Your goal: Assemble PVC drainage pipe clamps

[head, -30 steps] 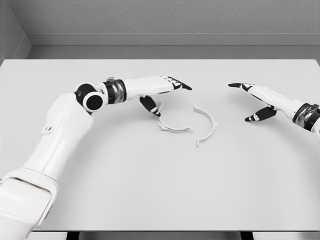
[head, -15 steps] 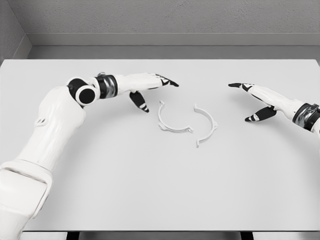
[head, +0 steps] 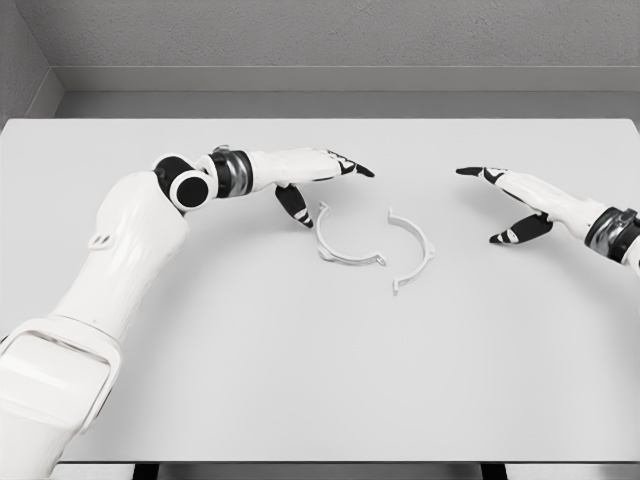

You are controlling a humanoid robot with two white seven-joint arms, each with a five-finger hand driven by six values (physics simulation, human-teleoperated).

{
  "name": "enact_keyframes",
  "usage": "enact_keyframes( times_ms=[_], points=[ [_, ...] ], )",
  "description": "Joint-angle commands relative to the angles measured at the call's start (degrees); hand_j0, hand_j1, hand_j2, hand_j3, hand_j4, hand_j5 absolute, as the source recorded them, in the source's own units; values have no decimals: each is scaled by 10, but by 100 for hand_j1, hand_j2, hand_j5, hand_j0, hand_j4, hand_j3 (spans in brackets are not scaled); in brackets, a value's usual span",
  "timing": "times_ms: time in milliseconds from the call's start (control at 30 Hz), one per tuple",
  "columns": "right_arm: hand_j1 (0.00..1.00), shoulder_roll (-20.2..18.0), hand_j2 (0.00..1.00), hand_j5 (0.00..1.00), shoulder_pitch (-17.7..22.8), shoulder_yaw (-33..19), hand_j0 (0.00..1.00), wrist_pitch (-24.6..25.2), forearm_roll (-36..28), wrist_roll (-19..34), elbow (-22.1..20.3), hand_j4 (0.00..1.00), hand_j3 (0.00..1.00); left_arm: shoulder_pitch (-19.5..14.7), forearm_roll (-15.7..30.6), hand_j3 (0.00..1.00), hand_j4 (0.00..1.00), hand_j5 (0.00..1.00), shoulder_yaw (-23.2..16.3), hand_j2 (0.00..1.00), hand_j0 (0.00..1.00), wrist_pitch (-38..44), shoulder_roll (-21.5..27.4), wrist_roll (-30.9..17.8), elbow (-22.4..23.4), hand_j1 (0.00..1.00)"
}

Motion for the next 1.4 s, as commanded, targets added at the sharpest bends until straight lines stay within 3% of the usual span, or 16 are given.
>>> enact_keyframes(
  times_ms=[0, 633, 1300, 1367],
  points=[
    [100, 0, 100, 100, 0, 0, 100, 1, -5, 0, -1, 100, 100, -1, -5, 100, 100, 100, 2, 100, 100, 2, -5, 0, 2, 100],
    [100, 0, 100, 100, 0, 0, 100, 1, -4, 0, -1, 100, 100, -18, -17, 100, 100, 100, 3, 100, 100, 2, -34, 0, 17, 100],
    [100, 0, 100, 100, 0, -1, 100, 1, -4, 0, 6, 100, 100, -38, -19, 100, 100, 100, 0, 100, 100, 2, -34, 0, 16, 100],
    [100, -1, 100, 100, 0, -1, 100, 1, -4, 0, 6, 100, 100, -47, -17, 100, 100, 100, 8, 100, 100, 2, -8, 0, 16, 100]
  ],
)
